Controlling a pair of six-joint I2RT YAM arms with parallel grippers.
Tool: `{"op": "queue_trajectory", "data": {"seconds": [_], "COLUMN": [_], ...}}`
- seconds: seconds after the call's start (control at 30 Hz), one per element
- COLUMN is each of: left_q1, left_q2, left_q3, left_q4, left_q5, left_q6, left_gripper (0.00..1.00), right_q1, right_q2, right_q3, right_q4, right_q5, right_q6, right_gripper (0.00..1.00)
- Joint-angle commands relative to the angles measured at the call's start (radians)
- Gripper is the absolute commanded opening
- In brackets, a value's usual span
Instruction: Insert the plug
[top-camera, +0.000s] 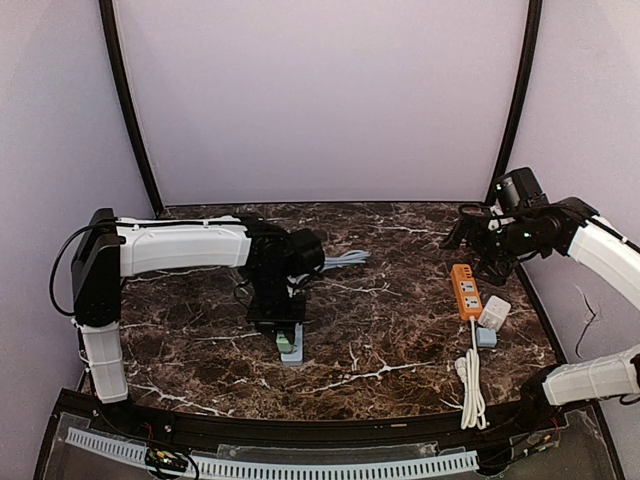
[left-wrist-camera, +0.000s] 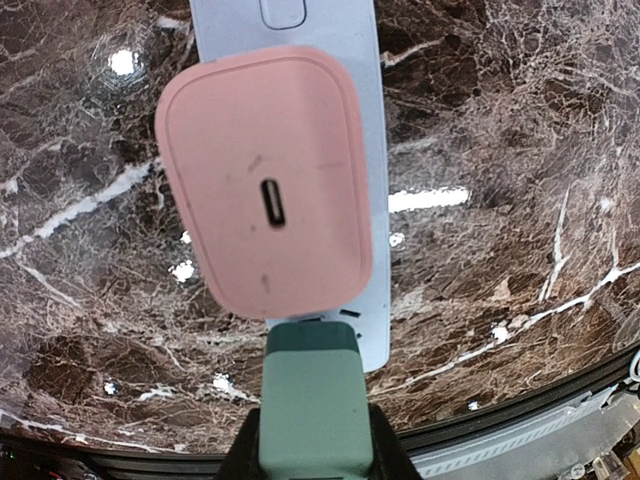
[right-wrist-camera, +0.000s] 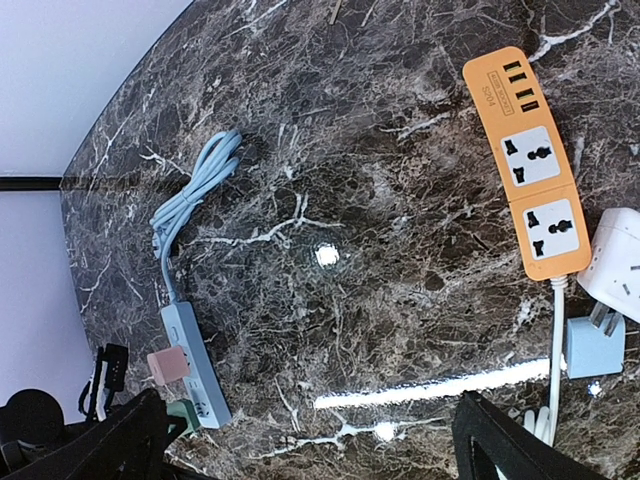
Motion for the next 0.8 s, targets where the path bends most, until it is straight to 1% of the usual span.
{"op": "queue_trajectory", "data": {"seconds": [0.0, 0.77], "left_q1": [0.006, 0.016], "left_q2": [0.043, 0.107], "left_q3": [0.002, 0.041], "left_q4": [-0.009, -0.051], "left_q5": [0.001, -0.001], "left_q6": [0.004, 0.026], "left_gripper": [0.01, 0.01], "right_q1": [-0.011, -0.031], "right_q2": [0.013, 0.069], "right_q3": [-0.014, 0.004], "right_q4": [0.007, 0.014], "right_q5": [-0.002, -0.016], "right_q6": [-0.020, -0.058], "right_gripper": [0.99, 0.99]}}
